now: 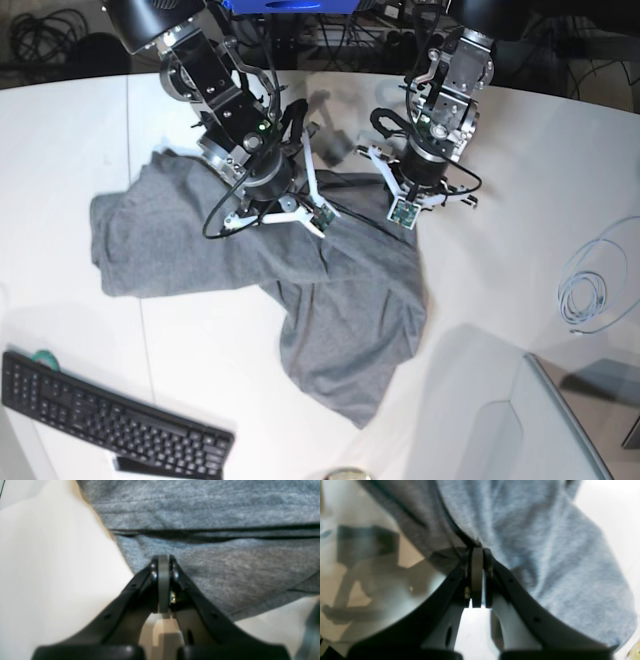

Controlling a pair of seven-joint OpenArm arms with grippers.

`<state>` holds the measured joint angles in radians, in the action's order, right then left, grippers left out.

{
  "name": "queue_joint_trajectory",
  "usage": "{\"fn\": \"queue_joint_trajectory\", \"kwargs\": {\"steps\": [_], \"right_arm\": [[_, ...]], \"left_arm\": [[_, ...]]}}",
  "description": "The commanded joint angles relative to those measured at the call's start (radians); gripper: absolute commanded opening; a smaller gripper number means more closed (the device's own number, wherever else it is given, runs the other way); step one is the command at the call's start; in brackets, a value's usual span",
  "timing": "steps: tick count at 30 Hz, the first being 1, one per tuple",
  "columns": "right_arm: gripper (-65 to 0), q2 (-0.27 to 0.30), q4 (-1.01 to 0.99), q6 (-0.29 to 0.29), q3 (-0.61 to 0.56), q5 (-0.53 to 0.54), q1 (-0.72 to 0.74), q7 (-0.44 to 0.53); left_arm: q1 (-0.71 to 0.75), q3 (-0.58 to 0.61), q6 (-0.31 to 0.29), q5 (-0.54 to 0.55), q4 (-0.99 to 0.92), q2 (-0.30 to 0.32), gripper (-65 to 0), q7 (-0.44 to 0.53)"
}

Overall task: Layout the t-shirt on the table in an organized manner, then fold the t-shirt properly
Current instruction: 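Grasp the shirt fabric with the right gripper next to the left gripper, then release the left gripper and raise it while the right gripper holds the shirt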

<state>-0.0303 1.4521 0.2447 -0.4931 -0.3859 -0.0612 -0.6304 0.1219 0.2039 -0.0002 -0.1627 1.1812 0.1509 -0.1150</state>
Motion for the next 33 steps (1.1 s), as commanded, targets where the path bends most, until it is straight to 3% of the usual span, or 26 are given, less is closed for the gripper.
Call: {"fn": "queue_joint_trajectory", "kwargs": {"steps": [1,6,16,18,23,24,30,33], "right_arm": [[-64.2,-0.009,0.026,-0.014,-0.002,-0.003,0.021,0.02],[-64.2,-0.009,0.101,-0.014,0.0,-0.003,0.024,0.014],[-64.2,-0.01,0.319,-0.011,-0.009,0.0,-0.009,-0.105],[-64.2,-0.01,0.358,-0.009,-0.011,0.002,-0.019,-0.124],[-64.2,-0.009,0.437,-0.009,-0.102,0.002,-0.048,-0.168],[-64.2,-0.009,0.439,-0.009,-0.121,0.002,-0.05,-0.173],[-63.5,-0.01,0.436,-0.014,-0.172,0.002,-0.07,-0.167],[-57.8,0.002,0.375,-0.018,-0.172,0.0,-0.067,-0.167]], "left_arm": [[0.011,-0.001,-0.008,0.001,0.016,0.006,-65.0,-0.056],[0.054,-0.053,-0.013,0.001,0.133,0.003,-65.0,-0.062],[0.223,-0.149,-0.016,0.012,0.355,-0.007,-65.0,-0.059],[0.25,-0.171,-0.016,0.076,0.385,-0.007,-65.0,-0.058],[0.328,-0.229,-0.016,0.389,0.454,0.009,-65.0,-0.058],[0.344,-0.228,-0.016,0.44,0.464,0.022,-63.0,-0.058],[0.416,-0.234,-0.016,0.605,0.492,0.049,-24.8,-0.056],[0.445,-0.234,-0.016,0.605,0.484,0.077,-15.6,-0.056]]}}
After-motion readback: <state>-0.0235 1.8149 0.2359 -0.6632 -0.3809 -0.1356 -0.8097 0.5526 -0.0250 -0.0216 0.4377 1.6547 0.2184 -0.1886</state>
